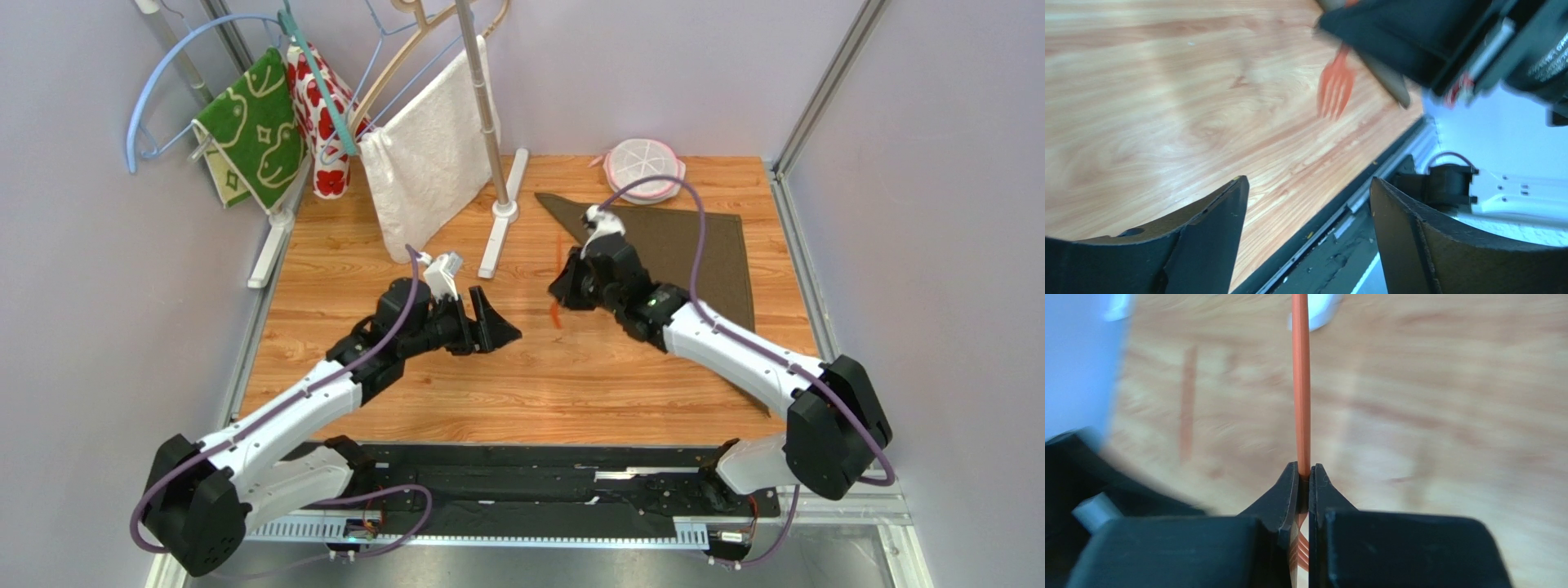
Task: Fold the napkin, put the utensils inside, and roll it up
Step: Pass the utensil from the left arm to the right, then place the utensil onto the napkin
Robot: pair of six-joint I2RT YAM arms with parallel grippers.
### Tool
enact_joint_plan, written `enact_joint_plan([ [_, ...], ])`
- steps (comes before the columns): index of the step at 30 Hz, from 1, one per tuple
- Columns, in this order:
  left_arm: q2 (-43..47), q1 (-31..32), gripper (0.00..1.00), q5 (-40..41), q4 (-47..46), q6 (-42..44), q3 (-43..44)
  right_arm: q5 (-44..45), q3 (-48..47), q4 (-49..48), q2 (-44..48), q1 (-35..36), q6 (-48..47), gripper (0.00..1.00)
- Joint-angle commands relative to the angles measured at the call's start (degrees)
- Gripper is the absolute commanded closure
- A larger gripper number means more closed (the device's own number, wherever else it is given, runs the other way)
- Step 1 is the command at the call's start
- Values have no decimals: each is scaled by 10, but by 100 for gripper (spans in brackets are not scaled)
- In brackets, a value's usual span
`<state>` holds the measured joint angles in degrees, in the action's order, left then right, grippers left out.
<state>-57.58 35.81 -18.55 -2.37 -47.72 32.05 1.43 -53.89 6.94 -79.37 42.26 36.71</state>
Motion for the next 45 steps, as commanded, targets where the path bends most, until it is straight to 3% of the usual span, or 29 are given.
enact_joint_plan([
  [1, 36, -28, 17, 81, 218, 100, 115, 164, -121, 178, -2, -74, -177, 100],
  [5, 34, -94, 16, 84, 298, 152, 203, 273, -190, 247, -77, -106, -261, 100],
  [10, 11, -115, 16, 129, 376, 232, 291, 384, -257, 281, -198, -119, -334, 100],
  [15, 5, -130, 15, 172, 393, 294, 320, 439, -302, 280, -307, -140, -394, 100],
  [23, 1, -174, 14, 153, 374, 310, 301, 450, -295, 222, -358, -186, -473, 100],
  [31, -14, -207, 14, 107, 363, 302, 288, 423, -260, 151, -379, -190, -564, 100],
  [39, -20, -227, 14, 83, 355, 294, 281, 415, -237, 132, -386, -190, -597, 100],
  [42, -21, -230, 14, 81, 354, 293, 279, 395, -228, 135, -381, -190, -601, 92],
  [43, -21, -232, 14, 79, 354, 292, 278, 394, -225, 135, -380, -190, -601, 76],
  [45, -23, -232, 14, 75, 354, 291, 277, 386, -214, 140, -368, -190, -599, 64],
])
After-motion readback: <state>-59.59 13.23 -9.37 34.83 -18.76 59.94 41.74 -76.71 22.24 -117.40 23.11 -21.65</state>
